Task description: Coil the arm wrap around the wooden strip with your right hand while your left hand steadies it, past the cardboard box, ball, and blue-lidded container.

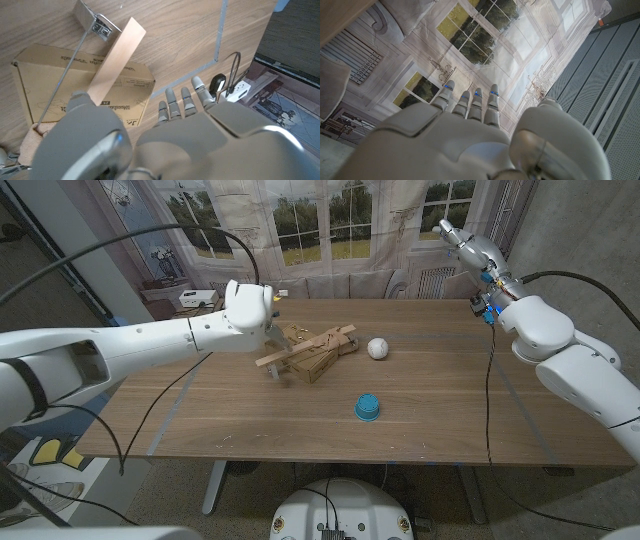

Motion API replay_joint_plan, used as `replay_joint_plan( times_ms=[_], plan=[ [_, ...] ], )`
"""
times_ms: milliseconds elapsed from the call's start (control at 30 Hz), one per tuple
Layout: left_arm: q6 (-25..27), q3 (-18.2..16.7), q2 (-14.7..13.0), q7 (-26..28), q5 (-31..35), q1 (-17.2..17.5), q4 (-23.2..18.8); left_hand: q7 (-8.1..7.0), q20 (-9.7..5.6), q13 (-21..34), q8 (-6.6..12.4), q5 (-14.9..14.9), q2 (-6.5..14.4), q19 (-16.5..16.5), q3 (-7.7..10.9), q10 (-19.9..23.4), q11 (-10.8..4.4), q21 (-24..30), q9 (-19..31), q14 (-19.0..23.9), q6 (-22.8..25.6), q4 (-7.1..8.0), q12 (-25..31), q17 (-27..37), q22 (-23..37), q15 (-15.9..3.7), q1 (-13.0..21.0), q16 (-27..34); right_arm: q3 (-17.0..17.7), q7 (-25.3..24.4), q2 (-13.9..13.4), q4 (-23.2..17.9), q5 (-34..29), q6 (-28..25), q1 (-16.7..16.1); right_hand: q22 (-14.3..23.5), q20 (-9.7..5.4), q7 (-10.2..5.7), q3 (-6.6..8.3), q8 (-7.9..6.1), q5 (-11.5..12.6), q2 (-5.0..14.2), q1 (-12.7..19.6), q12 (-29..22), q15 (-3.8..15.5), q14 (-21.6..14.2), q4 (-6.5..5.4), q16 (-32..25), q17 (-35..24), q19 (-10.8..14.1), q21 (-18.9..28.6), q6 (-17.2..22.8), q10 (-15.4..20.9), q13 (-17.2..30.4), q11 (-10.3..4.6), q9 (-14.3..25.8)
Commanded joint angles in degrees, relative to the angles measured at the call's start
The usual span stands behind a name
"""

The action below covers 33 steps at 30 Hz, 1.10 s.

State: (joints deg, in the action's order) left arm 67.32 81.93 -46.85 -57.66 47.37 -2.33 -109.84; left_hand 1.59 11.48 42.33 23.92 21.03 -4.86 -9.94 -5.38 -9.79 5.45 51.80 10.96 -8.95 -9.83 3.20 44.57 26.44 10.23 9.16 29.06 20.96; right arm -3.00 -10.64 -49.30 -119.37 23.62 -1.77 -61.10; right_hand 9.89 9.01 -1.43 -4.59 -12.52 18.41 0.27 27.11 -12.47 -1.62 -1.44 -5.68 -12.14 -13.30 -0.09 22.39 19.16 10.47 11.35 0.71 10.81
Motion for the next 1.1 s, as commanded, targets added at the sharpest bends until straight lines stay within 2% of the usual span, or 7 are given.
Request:
replay_joint_plan(
  times_ms=[33, 200, 433, 500, 633, 833, 1100],
  plan=[
    [2.5, -5.4, -1.1, 3.7, 11.5, 7.6, -5.0, -3.60, 0.57, -6.0, -5.71, 1.4, 1.7, -18.9, -3.66, -19.1, 0.17, -4.8, -0.2, -9.9, -16.6, 2.83, -8.0, -3.1, 0.2, 1.12, -3.0, -4.5, 0.4, -0.3, 0.1, 0.0, 0.1, 0.5, -0.7, 0.1, 0.11, -0.18, -0.34, 0.11, -0.1, -0.05, -0.1, -0.2, 0.05, -0.5, -0.22, -0.4, -0.1, 0.4, -0.1, 0.5, 0.6, 0.1, 0.14, 0.1],
    [-1.1, -16.7, -2.7, 15.8, 6.1, 17.4, -9.3, -6.06, 0.49, -9.0, -7.26, 2.1, 3.7, -18.8, -4.79, -21.1, -0.87, -6.4, -0.3, -11.8, -17.3, 4.43, -11.6, -4.6, 0.1, 0.63, -4.9, -5.6, 0.4, -0.5, 0.2, -0.4, 0.1, 0.4, -1.1, 0.1, 0.11, -0.24, -0.37, 0.18, -0.1, 0.02, -0.1, -0.1, 0.15, -0.4, -0.24, -0.4, 0.0, 0.5, -0.2, 0.5, 0.5, 0.1, 0.08, 0.1],
    [-10.1, -35.8, -3.1, 39.9, -7.8, 34.5, -13.9, -8.82, 0.57, -13.1, -7.79, 1.7, 6.6, -17.7, -6.21, -19.2, -3.27, -7.9, -0.5, -10.7, -14.2, 6.27, -14.3, -6.8, -0.1, -0.28, -8.8, -5.7, 0.5, -0.7, 0.4, -0.9, 0.7, 0.1, -2.0, 0.1, -0.06, -0.50, -0.50, 0.40, -0.2, 0.15, -0.1, 0.6, 0.35, 0.0, -0.21, -0.1, 0.3, 1.3, -0.3, 0.4, -0.9, 0.1, -0.13, 0.1],
    [-15.6, -43.4, -2.4, 48.5, -14.4, 40.9, -14.7, -9.41, 0.51, -15.8, -7.57, 0.5, 8.6, -17.0, -6.16, -16.8, -3.87, -9.0, -0.7, -9.2, -10.7, 5.90, -15.5, -8.5, -0.2, -0.41, -9.6, -5.7, 0.5, -0.4, 0.6, -0.8, 1.2, 0.1, -2.3, 0.1, -0.07, -1.26, -0.60, 0.88, -0.3, 0.21, -0.1, 0.8, 0.35, 0.2, -0.21, 0.0, 0.5, 1.5, -0.5, -0.5, -1.4, 0.1, -0.32, 0.1],
    [-27.0, -55.7, 0.0, 59.5, -27.3, 50.3, -14.0, -10.57, 0.57, -21.3, -7.30, -2.7, 11.2, -15.6, -5.45, -10.6, -5.38, -11.3, -0.9, -5.9, -3.2, 4.70, -17.4, -12.3, -0.2, -0.53, -9.0, -5.9, 0.7, -0.1, 0.6, -1.1, 2.1, -0.1, -2.9, 0.1, 0.02, -1.97, -0.75, 1.43, -0.4, 0.31, -0.2, 1.1, 0.30, 0.5, -0.26, 0.1, 0.7, 1.7, -0.7, -1.8, -2.2, 0.1, -0.70, 0.1],
    [-37.9, -63.2, 1.7, 66.6, -38.0, 56.2, -11.8, -10.96, 0.59, -23.1, -7.74, -3.6, 11.3, -15.0, -5.51, -8.4, -5.88, -12.0, -1.0, -5.1, -1.7, 4.50, -17.9, -13.4, -0.2, -0.85, -9.1, -6.1, 1.2, 0.4, 1.2, -1.1, 4.1, 0.3, -4.1, 0.2, -0.14, -3.09, -1.01, 1.87, -0.5, 0.50, -0.7, 1.5, 0.07, 1.1, -0.52, 0.3, 0.8, 2.3, -0.9, -3.0, -3.2, 0.0, -0.84, 0.1],
    [-43.8, -67.7, 1.4, 68.4, -47.6, 59.6, -11.5, -11.28, 0.67, -25.0, -8.60, -4.4, 11.2, -15.6, -5.88, -8.2, -5.99, -13.3, -1.1, -6.4, -0.9, 4.44, -19.3, -14.5, -0.3, -1.29, -9.5, -7.1, 0.9, 2.1, 3.0, 0.7, 7.8, 2.5, -4.8, 0.2, -0.17, -3.37, -1.28, 2.14, -0.7, 0.80, -1.4, 1.6, -0.01, 1.3, -0.93, 0.3, 0.8, 2.5, -1.1, -4.1, -3.9, 0.0, -0.89, 0.0]
  ],
)
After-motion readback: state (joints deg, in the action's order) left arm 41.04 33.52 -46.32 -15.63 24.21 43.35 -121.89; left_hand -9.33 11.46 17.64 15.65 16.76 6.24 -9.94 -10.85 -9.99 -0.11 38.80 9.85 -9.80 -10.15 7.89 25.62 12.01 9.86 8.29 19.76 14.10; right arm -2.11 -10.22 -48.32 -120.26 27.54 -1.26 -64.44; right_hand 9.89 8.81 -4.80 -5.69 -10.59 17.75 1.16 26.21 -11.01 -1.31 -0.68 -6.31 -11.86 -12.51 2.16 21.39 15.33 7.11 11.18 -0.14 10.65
